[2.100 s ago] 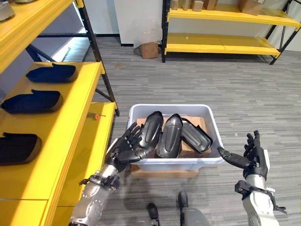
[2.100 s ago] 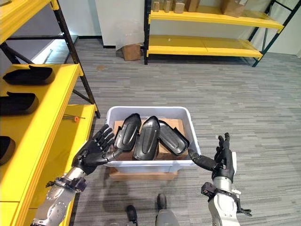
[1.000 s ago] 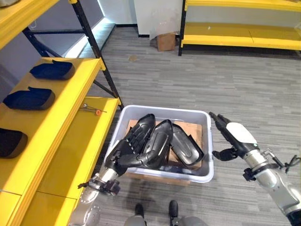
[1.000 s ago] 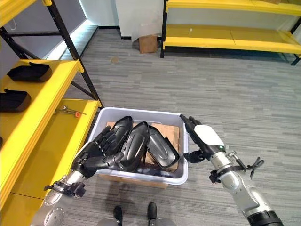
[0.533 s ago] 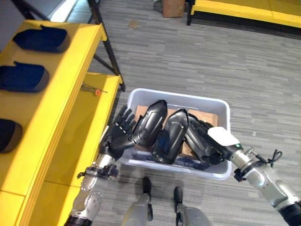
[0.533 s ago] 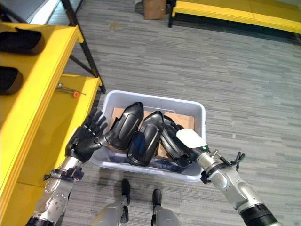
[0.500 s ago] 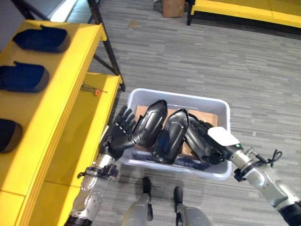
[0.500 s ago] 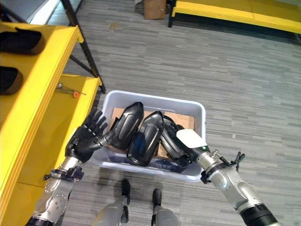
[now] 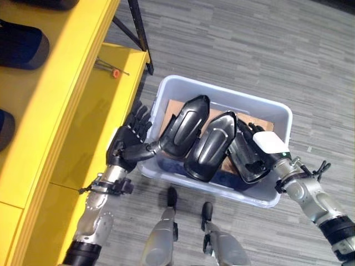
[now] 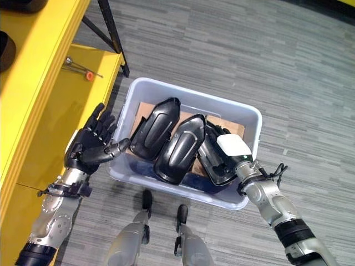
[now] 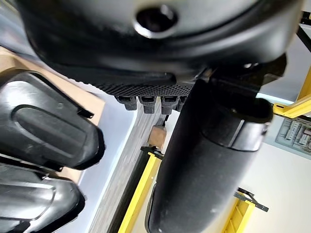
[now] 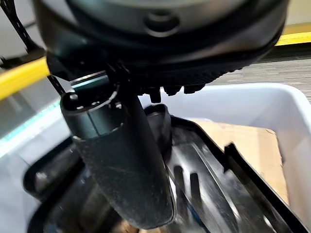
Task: Move parts from the plastic box to the shelf.
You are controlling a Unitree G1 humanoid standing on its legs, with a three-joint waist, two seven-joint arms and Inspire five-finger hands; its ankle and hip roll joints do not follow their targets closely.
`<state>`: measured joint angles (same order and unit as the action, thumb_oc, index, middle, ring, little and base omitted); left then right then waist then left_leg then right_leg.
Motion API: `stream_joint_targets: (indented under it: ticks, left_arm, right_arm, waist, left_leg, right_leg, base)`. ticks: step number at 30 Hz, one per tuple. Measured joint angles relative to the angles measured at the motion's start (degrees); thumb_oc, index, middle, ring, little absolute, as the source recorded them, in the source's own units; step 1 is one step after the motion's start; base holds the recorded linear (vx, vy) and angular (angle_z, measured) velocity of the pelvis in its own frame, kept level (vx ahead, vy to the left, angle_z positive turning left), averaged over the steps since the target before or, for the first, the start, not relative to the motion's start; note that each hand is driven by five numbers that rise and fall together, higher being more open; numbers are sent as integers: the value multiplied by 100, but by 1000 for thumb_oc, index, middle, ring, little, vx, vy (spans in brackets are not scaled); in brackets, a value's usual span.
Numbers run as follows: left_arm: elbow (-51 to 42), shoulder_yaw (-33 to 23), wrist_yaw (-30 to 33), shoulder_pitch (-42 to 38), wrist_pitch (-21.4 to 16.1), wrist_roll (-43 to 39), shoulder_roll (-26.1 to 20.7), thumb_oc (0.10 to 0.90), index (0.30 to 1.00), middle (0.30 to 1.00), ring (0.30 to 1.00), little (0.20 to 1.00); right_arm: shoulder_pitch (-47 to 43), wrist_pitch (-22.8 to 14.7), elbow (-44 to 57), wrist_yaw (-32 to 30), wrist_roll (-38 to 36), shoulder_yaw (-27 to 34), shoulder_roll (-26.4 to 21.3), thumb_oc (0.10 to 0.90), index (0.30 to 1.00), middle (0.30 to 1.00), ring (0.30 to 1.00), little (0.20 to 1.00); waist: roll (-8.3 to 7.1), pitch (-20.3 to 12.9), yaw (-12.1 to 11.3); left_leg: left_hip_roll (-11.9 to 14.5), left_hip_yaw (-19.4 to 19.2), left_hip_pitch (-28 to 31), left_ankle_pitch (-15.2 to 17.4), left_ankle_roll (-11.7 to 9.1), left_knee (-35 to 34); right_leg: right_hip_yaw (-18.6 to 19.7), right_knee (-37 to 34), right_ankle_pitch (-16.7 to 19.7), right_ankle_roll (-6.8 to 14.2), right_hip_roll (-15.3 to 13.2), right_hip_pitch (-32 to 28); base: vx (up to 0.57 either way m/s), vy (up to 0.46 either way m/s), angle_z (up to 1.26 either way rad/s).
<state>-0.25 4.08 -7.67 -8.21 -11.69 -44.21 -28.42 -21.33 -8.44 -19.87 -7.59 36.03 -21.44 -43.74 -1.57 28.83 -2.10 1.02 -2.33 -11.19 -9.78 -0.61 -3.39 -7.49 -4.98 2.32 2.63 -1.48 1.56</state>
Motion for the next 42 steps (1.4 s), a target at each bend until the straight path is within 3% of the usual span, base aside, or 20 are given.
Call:
stream_joint_targets:
  ticks: [4,15,23,26,28,39,42]
  left_arm:
    - [-105,22,-17,-93,9,-10,3,900,1000,1000,1000,1000]
    - [-105,33,-31,18,70,21,12,900,1000,1000,1000,1000]
    - [-79,40,-14,14,180,36,5,900,1000,1000,1000,1000]
    - [-77,88,-1,-163,283,241,5,900,1000,1000,1000,1000]
    - [-11,87,2,-272,294,240,2,900,1000,1000,1000,1000]
    - [31,97,-11,-280,316,240,10,900,1000,1000,1000,1000]
    - [29,191,-22,-298,316,236,10,900,1000,1000,1000,1000]
  right_arm:
    - [50,397,-289,135,-25,-19,2,900,1000,1000,1000,1000]
    - [345,59,72,863,89,-38,-14,900,1000,1000,1000,1000]
    - [-4,247,24,1498,-217,-290,19,900,1000,1000,1000,1000]
    - [-564,347,-582,1573,-281,-642,75,900,1000,1000,1000,1000]
    - [-989,342,-1055,1452,-354,-917,80,900,1000,1000,1000,1000]
    - [-1670,502,-1832,693,-672,-896,252,900,1000,1000,1000,1000]
    - [-1883,605,-2346,-11,-1044,-800,451,900,1000,1000,1000,1000]
  waist:
    - [85,120,10]
    - [85,132,42]
    - [51,186,5]
    - [55,188,-70]
    - [64,189,-118]
    - [212,213,-146]
    - [398,215,-203]
  left_leg:
    - [-7,-9,-73,1,0,-5]
    - [58,-36,-145,-3,-7,-8]
    - [84,-28,-288,-42,1,8]
    - [91,2,-307,-72,-8,12]
    - [82,20,-441,-75,-12,102]
    - [77,91,-902,-193,-26,244]
    - [86,104,-1016,-244,-74,245]
  right_leg:
    - [1,1,-2,2,-15,80]
    - [8,94,-25,0,40,211]
    - [3,504,-186,-7,41,534]
    - [-15,761,-306,-17,39,662]
    - [-34,1011,-412,-45,28,869]
    - [-65,2134,-804,-121,-75,1757]
    - [-63,2394,-859,-163,-85,1999]
  base:
    - [-31,19,0]
    - [-2,-3,-1]
    - [-19,-45,0]
    - [-11,-24,3]
    - [0,0,0]
    - [-12,2,2]
    - [-11,21,1]
